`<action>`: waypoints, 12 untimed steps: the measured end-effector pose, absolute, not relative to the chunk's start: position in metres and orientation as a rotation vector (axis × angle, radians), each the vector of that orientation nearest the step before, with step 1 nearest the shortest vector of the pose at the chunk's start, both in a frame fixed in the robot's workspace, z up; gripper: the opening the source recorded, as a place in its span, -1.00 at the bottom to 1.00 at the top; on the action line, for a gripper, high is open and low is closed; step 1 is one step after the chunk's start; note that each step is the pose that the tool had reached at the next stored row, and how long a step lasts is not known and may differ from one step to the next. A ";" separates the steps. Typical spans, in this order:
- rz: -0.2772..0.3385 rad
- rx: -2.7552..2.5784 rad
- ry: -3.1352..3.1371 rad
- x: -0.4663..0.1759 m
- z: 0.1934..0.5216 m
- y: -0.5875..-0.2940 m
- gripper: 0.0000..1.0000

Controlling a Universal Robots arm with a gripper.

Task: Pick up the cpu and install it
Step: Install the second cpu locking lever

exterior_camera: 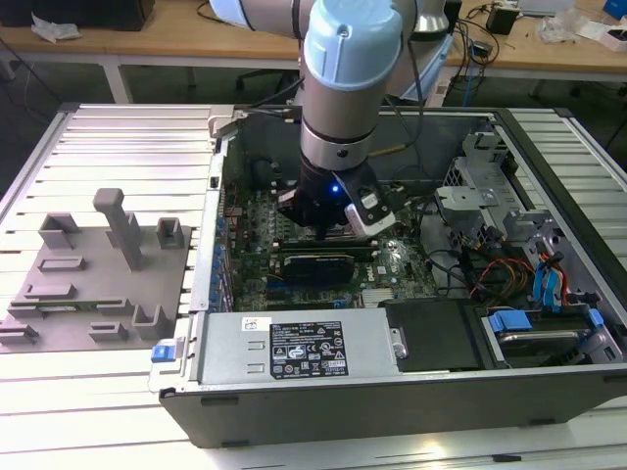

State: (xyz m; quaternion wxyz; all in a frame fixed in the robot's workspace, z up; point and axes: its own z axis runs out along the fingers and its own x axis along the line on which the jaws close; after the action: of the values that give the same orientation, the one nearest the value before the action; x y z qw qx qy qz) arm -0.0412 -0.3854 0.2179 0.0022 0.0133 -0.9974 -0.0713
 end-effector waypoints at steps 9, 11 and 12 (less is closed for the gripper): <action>-0.216 0.029 -3.130 -0.031 0.218 -0.360 -0.79; -0.215 0.027 -3.130 -0.030 0.218 -0.356 -0.79; -0.215 0.026 -3.130 -0.029 0.218 -0.353 -0.79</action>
State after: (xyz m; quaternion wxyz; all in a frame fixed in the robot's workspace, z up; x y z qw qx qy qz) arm -0.0289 -0.3533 0.2179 0.0019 0.0084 -0.9976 -0.0684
